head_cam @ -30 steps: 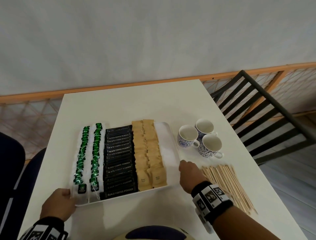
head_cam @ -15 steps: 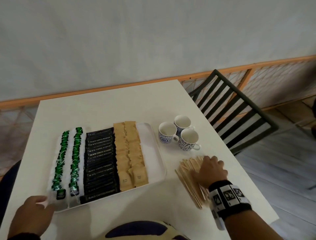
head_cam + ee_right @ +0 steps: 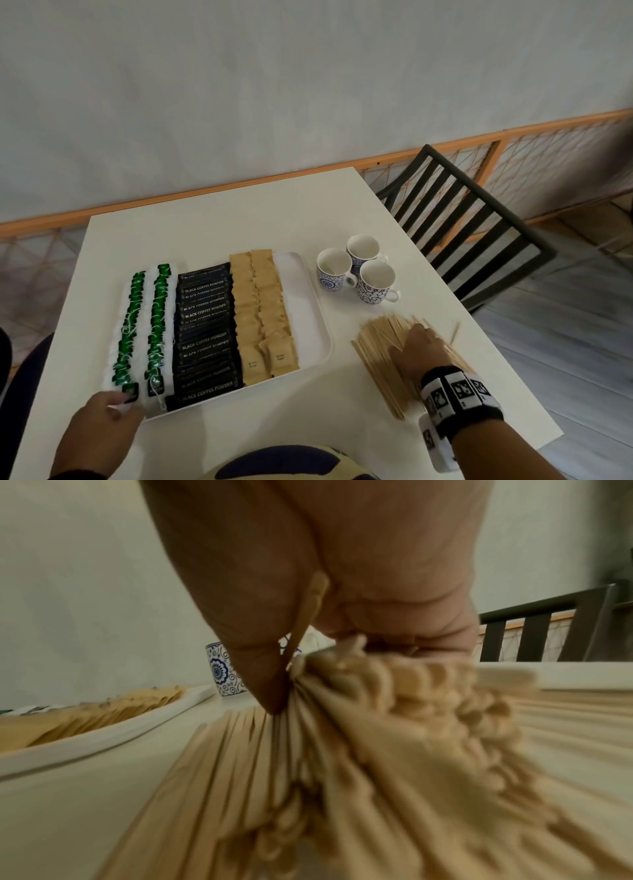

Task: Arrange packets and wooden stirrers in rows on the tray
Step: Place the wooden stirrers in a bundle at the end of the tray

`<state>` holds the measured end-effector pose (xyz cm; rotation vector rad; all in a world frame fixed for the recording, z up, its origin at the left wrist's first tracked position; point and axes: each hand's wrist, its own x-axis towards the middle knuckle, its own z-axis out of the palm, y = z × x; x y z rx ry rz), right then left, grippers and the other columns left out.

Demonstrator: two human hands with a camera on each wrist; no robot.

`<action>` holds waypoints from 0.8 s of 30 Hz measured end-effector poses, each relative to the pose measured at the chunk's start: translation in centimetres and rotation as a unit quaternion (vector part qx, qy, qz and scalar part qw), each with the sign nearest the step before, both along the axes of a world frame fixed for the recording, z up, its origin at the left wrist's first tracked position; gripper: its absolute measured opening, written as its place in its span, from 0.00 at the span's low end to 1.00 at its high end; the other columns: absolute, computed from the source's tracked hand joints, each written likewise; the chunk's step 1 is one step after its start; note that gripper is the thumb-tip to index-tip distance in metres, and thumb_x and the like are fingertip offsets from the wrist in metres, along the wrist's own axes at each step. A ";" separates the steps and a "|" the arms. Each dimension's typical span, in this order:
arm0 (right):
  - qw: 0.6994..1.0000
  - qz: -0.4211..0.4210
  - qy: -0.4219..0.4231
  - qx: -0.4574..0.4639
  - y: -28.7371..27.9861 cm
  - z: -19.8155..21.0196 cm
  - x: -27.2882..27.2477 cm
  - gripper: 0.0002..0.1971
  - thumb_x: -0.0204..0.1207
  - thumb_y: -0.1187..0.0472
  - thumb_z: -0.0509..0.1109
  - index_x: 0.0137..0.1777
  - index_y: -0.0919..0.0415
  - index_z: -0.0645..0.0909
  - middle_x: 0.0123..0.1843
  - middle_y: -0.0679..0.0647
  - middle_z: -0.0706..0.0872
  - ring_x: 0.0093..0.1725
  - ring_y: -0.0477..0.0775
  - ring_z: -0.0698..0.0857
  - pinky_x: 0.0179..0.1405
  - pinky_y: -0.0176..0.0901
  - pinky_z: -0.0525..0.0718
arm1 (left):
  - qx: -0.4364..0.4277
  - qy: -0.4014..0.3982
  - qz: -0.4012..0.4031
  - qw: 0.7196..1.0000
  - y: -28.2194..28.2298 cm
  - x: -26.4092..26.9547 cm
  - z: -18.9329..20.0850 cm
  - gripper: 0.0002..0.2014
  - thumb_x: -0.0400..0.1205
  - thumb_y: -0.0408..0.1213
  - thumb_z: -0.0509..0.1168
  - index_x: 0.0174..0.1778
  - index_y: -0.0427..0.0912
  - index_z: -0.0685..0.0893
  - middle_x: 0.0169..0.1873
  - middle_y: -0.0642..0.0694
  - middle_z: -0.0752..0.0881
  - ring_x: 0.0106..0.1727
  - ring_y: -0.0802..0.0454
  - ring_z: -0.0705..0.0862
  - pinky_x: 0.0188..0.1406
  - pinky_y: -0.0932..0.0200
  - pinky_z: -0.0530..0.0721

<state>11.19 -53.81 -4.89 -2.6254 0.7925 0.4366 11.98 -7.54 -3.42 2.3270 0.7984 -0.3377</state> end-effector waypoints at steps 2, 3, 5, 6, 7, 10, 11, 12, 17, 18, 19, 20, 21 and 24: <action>1.000 -0.005 -0.004 0.016 -0.2 0.1 0.2 0.24 0.78 0.50 0.67 0.67 0.64 0.71 0.68 0.61 0.76 0.68 0.63 0.77 0.64 0.49 0.76 | -0.004 0.009 -0.006 1.000 -0.2 -0.1 0.3 0.15 0.75 0.37 0.74 0.54 0.38 0.81 0.45 0.36 0.82 0.49 0.38 0.79 0.57 0.44 0.75; 1.000 -0.004 -0.005 0.021 -0.2 0.2 0.2 0.22 0.77 0.52 0.67 0.66 0.64 0.71 0.68 0.61 0.77 0.67 0.62 0.77 0.63 0.48 0.76 | -0.003 0.011 -0.011 1.000 -0.3 -0.2 0.4 0.16 0.75 0.37 0.74 0.55 0.38 0.81 0.45 0.36 0.82 0.50 0.38 0.79 0.57 0.44 0.75; 1.000 -0.002 -0.004 0.024 -0.2 0.1 0.2 0.21 0.75 0.55 0.68 0.65 0.64 0.71 0.66 0.60 0.78 0.65 0.62 0.78 0.60 0.47 0.77 | -0.002 0.009 -0.019 1.000 -0.7 -0.2 0.6 0.17 0.75 0.37 0.74 0.57 0.36 0.82 0.47 0.36 0.81 0.50 0.39 0.78 0.57 0.45 0.75; 1.000 0.001 -0.001 0.025 -0.2 0.2 0.2 0.21 0.74 0.55 0.68 0.64 0.63 0.71 0.65 0.60 0.78 0.64 0.61 0.78 0.58 0.46 0.78 | 0.000 0.006 -0.024 1.000 -1.0 -0.3 0.7 0.17 0.75 0.37 0.74 0.57 0.36 0.82 0.48 0.35 0.81 0.51 0.39 0.78 0.56 0.45 0.74; 1.000 0.005 0.003 0.026 -0.2 0.2 0.2 0.21 0.74 0.55 0.68 0.64 0.63 0.71 0.64 0.60 0.78 0.63 0.61 0.79 0.56 0.45 0.78 | -0.001 0.005 -0.030 1.000 -1.3 -0.3 0.8 0.17 0.76 0.37 0.74 0.58 0.36 0.82 0.51 0.35 0.82 0.52 0.39 0.78 0.56 0.46 0.74; 0.999 0.005 0.005 0.032 -0.2 0.3 0.5 0.18 0.77 0.55 0.66 0.63 0.63 0.73 0.63 0.59 0.80 0.62 0.60 0.80 0.50 0.41 0.74 | -0.006 -0.005 -0.043 0.999 -2.2 -0.5 1.2 0.15 0.76 0.36 0.73 0.57 0.37 0.82 0.54 0.33 0.83 0.53 0.39 0.79 0.52 0.50 0.72; 0.999 0.003 0.003 0.036 -0.2 0.4 0.6 0.17 0.79 0.55 0.65 0.63 0.63 0.73 0.63 0.59 0.81 0.61 0.60 0.80 0.48 0.40 0.73 | -0.011 -0.011 -0.048 0.999 -2.5 -0.6 1.2 0.14 0.76 0.36 0.73 0.55 0.38 0.82 0.52 0.34 0.83 0.52 0.39 0.79 0.51 0.50 0.72; 0.999 0.001 0.002 0.042 -0.3 0.5 0.7 0.16 0.80 0.55 0.64 0.63 0.63 0.73 0.62 0.58 0.81 0.61 0.59 0.80 0.48 0.40 0.72 | -0.015 -0.017 -0.053 0.998 -2.7 -0.7 1.2 0.12 0.77 0.36 0.73 0.54 0.39 0.82 0.50 0.35 0.83 0.51 0.40 0.79 0.51 0.50 0.73; 0.995 -0.012 -0.035 0.090 -0.7 1.2 0.4 0.09 0.81 0.57 0.63 0.56 0.61 0.72 0.52 0.54 0.77 0.49 0.54 0.75 0.46 0.40 0.71 | -0.030 -0.059 -0.093 0.993 -4.2 -1.3 1.4 0.05 0.77 0.35 0.73 0.46 0.44 0.84 0.43 0.40 0.85 0.45 0.43 0.82 0.49 0.49 0.76; 0.994 -0.011 -0.043 0.099 -0.9 1.4 0.3 0.08 0.81 0.57 0.64 0.54 0.60 0.71 0.51 0.53 0.77 0.48 0.53 0.75 0.46 0.41 0.71 | -0.033 -0.071 -0.101 0.992 -4.7 -1.4 1.5 0.04 0.77 0.34 0.73 0.44 0.44 0.84 0.41 0.42 0.85 0.43 0.44 0.83 0.47 0.50 0.76; 0.993 -0.009 -0.050 0.107 -1.0 1.6 0.3 0.07 0.81 0.57 0.64 0.53 0.58 0.70 0.50 0.52 0.77 0.48 0.53 0.76 0.45 0.41 0.72 | -0.034 -0.082 -0.111 0.990 -5.3 -1.4 1.6 0.04 0.77 0.34 0.73 0.44 0.45 0.85 0.40 0.44 0.85 0.42 0.45 0.83 0.45 0.51 0.75; 0.992 -0.005 -0.054 0.114 -1.2 1.7 0.4 0.07 0.81 0.57 0.64 0.52 0.57 0.69 0.49 0.52 0.77 0.48 0.53 0.77 0.44 0.41 0.72 | -0.038 -0.093 -0.121 0.988 -5.9 -1.4 1.7 0.04 0.77 0.33 0.72 0.43 0.45 0.85 0.39 0.45 0.85 0.40 0.46 0.83 0.42 0.52 0.74; 0.991 0.002 -0.055 0.119 -1.3 1.8 0.5 0.07 0.80 0.57 0.65 0.52 0.57 0.69 0.48 0.51 0.77 0.47 0.53 0.77 0.44 0.41 0.72 | -0.043 -0.101 -0.132 0.985 -6.5 -1.4 1.8 0.04 0.77 0.33 0.72 0.43 0.46 0.85 0.38 0.46 0.86 0.40 0.47 0.83 0.40 0.53 0.74; 0.990 0.028 -0.053 0.129 -1.6 1.8 0.7 0.07 0.79 0.58 0.66 0.51 0.58 0.70 0.46 0.50 0.77 0.47 0.53 0.77 0.44 0.41 0.71 | -0.068 -0.116 -0.167 0.977 -8.2 -1.2 1.9 0.06 0.78 0.32 0.71 0.42 0.48 0.84 0.37 0.48 0.87 0.41 0.50 0.84 0.41 0.54 0.78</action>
